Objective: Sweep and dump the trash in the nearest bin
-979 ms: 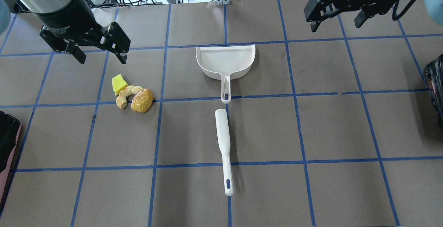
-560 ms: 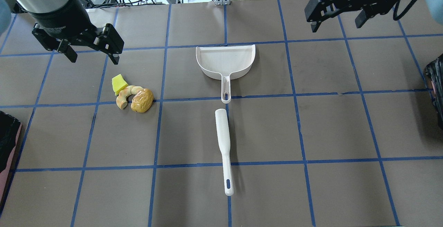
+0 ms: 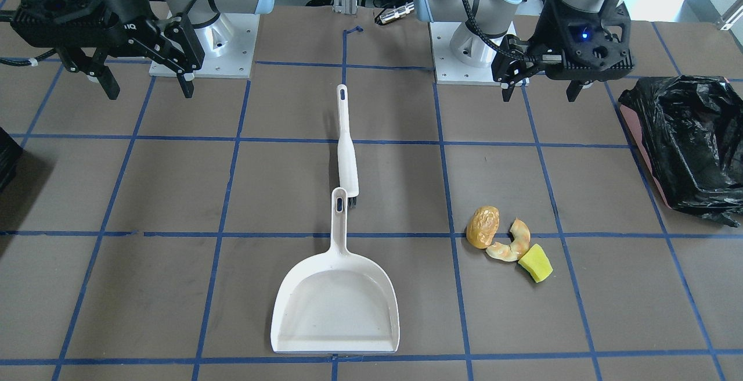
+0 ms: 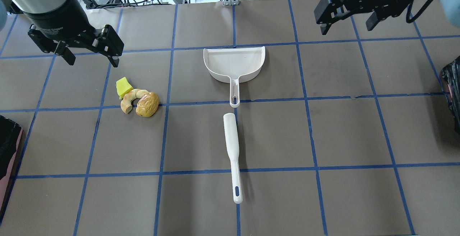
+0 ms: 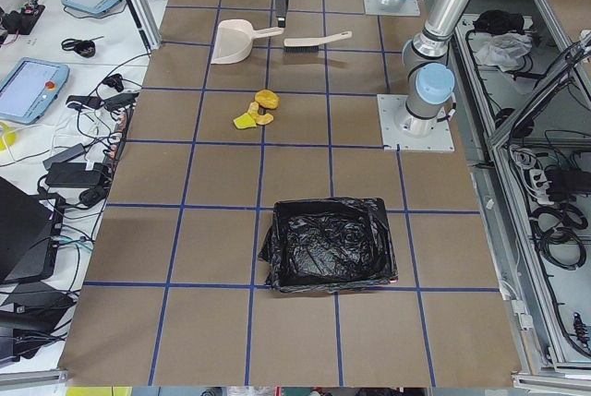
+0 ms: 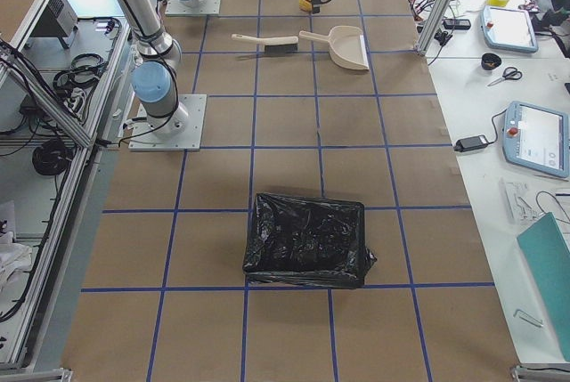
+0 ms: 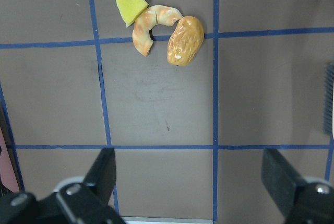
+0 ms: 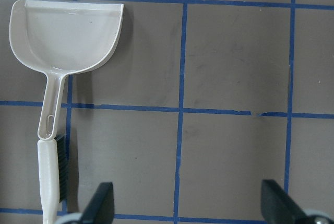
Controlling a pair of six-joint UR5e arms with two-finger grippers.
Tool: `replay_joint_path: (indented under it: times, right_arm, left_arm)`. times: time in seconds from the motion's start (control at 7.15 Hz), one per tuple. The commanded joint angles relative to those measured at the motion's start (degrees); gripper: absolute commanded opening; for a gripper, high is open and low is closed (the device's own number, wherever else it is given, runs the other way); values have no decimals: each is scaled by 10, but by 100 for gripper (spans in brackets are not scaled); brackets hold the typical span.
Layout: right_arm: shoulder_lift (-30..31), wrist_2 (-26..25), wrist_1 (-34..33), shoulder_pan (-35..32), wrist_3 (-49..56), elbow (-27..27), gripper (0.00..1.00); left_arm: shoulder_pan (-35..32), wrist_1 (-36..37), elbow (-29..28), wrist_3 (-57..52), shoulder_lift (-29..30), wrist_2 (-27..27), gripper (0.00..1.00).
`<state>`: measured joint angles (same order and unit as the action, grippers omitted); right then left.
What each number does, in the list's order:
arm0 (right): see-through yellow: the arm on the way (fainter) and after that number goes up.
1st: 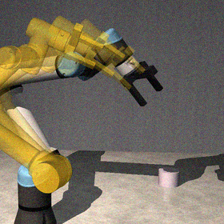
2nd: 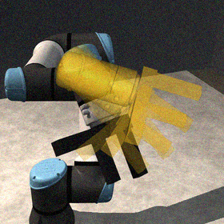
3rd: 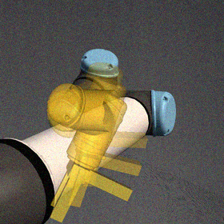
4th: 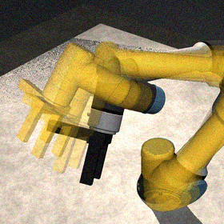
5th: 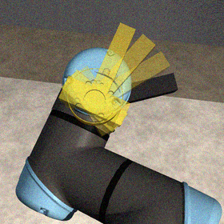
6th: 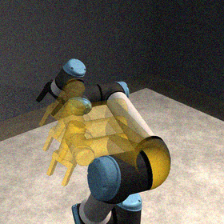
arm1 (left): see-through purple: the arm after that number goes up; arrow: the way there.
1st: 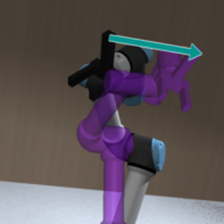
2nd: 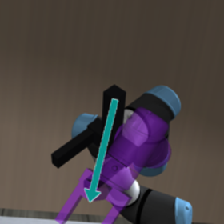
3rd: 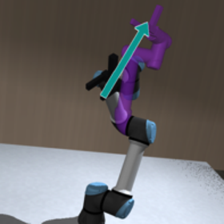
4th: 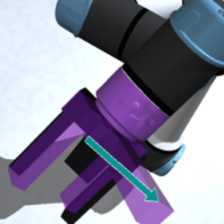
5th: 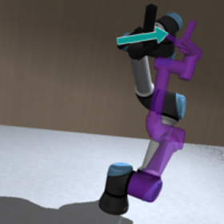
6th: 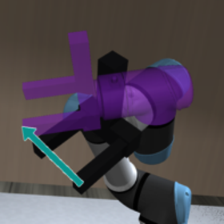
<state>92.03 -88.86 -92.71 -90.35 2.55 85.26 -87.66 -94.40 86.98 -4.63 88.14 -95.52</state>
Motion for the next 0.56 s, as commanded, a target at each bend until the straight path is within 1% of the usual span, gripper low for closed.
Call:
replay_joint_path:
  times: [0.0, 0.14, 0.28, 0.42]
  right_arm:
    - [0, 4, 10, 0, -5, -1, 100]
    - [-4, 9, 13, 0, -4, 0, 100]
    - [-3, 11, 54, 1, -4, 1, 100]
    - [-2, 15, 88, 1, -7, -1, 100]
  left_arm:
    - [5, 24, -3, 0, 5, 14, 100]
    - [-1, 39, 2, 5, 11, 30, 100]
    - [-2, 39, 12, 9, 5, 44, 100]
    - [-3, 43, 17, 7, 9, 43, 100]
